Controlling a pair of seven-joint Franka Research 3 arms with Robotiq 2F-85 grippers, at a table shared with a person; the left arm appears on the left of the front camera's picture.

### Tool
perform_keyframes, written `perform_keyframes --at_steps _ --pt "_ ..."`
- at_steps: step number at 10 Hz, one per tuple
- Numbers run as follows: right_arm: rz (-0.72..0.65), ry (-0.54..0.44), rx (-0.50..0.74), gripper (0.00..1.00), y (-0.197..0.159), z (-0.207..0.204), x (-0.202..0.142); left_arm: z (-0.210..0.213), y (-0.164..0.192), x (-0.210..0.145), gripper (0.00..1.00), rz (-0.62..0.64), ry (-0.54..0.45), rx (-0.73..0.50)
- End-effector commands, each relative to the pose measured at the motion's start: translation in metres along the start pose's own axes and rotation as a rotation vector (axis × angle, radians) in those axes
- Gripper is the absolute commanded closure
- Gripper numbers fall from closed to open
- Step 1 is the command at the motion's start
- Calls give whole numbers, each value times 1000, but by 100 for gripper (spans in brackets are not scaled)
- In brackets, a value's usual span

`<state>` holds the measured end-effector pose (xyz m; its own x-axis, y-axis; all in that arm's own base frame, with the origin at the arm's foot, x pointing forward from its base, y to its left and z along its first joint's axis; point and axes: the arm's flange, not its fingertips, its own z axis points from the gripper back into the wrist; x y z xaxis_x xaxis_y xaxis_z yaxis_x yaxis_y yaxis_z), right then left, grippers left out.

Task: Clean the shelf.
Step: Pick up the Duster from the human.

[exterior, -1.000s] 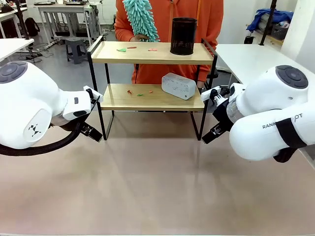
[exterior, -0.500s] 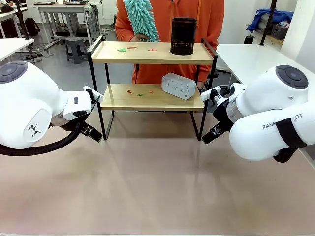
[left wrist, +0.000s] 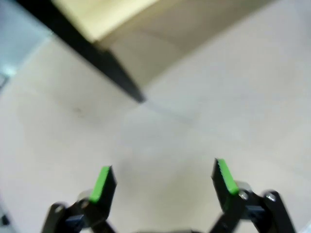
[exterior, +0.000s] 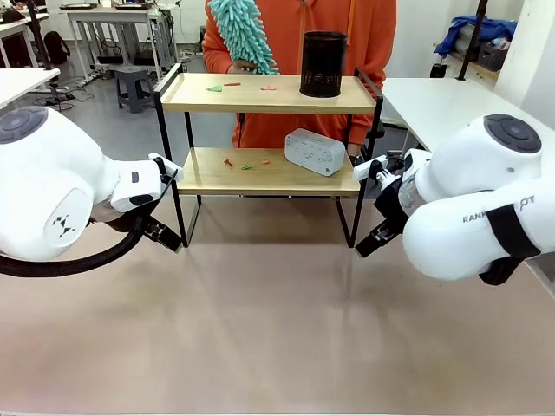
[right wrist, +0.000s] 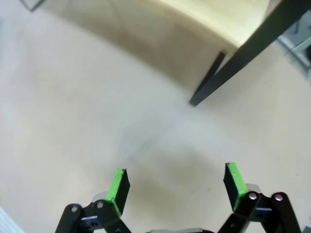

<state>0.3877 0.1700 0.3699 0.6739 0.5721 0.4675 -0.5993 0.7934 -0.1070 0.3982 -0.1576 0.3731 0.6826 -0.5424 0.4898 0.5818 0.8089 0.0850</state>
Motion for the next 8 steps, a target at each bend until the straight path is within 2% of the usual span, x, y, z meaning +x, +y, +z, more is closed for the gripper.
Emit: perform_keyframes --at_steps 1,2,3,4,5,6,7,8 --pt "-162 21 217 0 -13 73 -19 69 19 -18 0 -33 -12 -393" --pt "-489 -116 266 0 -22 113 -32 103 35 -36 0 -1 -95 -503" --pt "-526 -317 565 0 -36 160 -61 132 58 -57 0 150 -226 -603" --pt "-620 -465 717 0 -53 199 -97 161 85 -83 0 282 -404 -653" --pt "-726 -628 785 0 -78 231 -143 183 116 -117 0 470 -619 -676" --pt "-850 -766 802 0 -101 245 -185 191 137 -149 0 585 -780 -704" --pt "-962 -846 823 0 -121 243 -223 186 154 -179 0 698 -895 -736" --pt "-1091 -874 837 0 -139 229 -252 175 162 -200 0 750 -961 -750"
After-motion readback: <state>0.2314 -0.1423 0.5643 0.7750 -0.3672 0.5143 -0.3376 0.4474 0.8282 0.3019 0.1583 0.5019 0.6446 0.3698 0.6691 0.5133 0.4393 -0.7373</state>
